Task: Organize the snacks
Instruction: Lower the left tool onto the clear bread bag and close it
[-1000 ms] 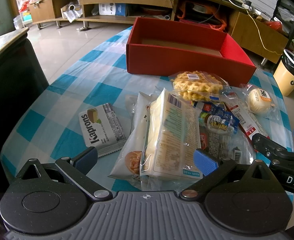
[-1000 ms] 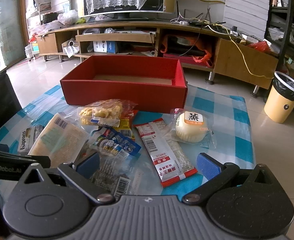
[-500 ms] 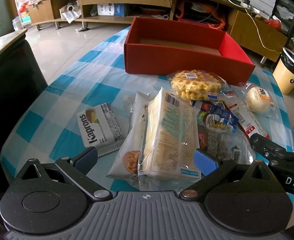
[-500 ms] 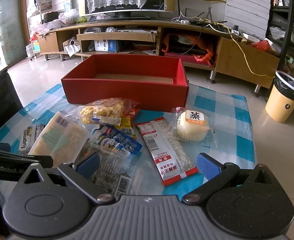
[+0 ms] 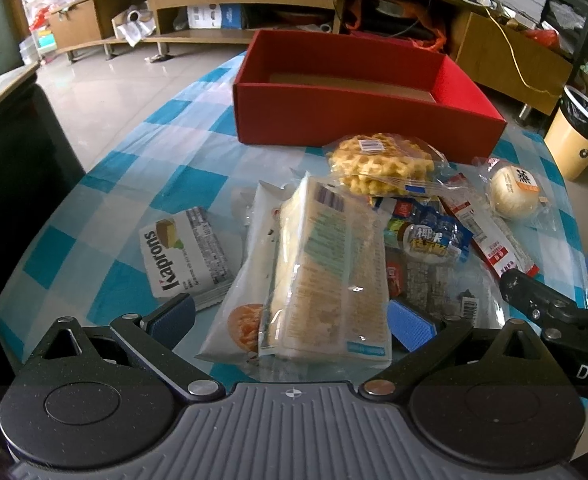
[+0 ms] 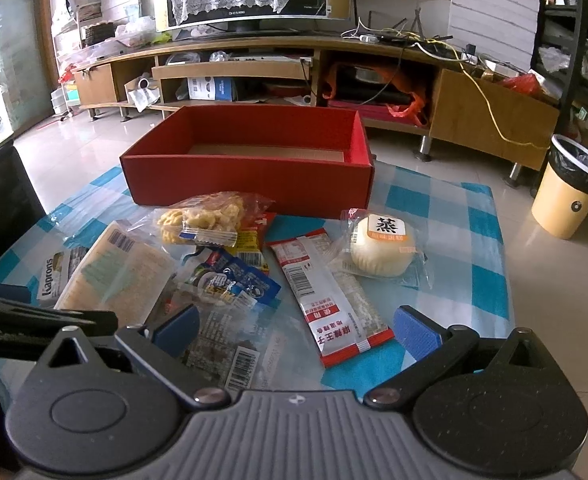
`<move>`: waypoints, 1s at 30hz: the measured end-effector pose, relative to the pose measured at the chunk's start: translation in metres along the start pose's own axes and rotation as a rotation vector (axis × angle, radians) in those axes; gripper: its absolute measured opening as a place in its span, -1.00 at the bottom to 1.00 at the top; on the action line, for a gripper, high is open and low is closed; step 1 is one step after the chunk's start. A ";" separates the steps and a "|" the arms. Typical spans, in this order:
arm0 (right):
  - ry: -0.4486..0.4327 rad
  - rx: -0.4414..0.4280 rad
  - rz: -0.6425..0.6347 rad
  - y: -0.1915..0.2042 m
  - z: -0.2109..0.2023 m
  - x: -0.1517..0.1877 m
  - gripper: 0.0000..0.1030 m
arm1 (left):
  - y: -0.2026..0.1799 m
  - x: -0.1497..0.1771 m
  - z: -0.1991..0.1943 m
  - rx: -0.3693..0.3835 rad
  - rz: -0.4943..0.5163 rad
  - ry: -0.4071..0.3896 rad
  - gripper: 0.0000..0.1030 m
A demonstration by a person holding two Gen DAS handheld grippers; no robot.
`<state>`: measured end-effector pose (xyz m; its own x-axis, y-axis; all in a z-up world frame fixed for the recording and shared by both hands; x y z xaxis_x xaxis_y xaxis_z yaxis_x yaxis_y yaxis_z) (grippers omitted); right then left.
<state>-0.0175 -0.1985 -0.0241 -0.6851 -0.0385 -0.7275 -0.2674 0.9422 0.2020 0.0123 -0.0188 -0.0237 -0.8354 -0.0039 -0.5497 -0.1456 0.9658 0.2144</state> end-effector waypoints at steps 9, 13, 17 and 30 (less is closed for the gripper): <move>0.005 -0.004 0.009 -0.002 0.001 -0.001 1.00 | -0.008 -0.001 0.001 -0.015 0.019 0.002 1.00; 0.006 -0.006 0.013 -0.003 0.001 -0.001 1.00 | -0.009 -0.002 0.002 -0.013 0.021 0.006 1.00; 0.004 0.014 0.020 -0.007 0.000 -0.002 1.00 | -0.009 -0.004 0.003 -0.020 0.027 0.006 1.00; -0.049 0.021 0.130 -0.037 -0.020 -0.011 1.00 | -0.048 -0.014 0.030 -0.167 0.143 0.063 0.94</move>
<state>-0.0135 -0.2393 -0.0103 -0.6788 0.1007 -0.7273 -0.1637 0.9449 0.2836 0.0465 -0.0570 -0.0508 -0.8844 0.1091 -0.4538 -0.1046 0.9012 0.4206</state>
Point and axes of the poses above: each gripper's, at about its wrist camera, not at the fingertips, and z roughly the way its jaws point, y to its left, x to its underside, the point moved 1 cm from there along z, roughly the way its jaws point, and after that the axes turned 15 degrees about -x, right-handed, at the moved point
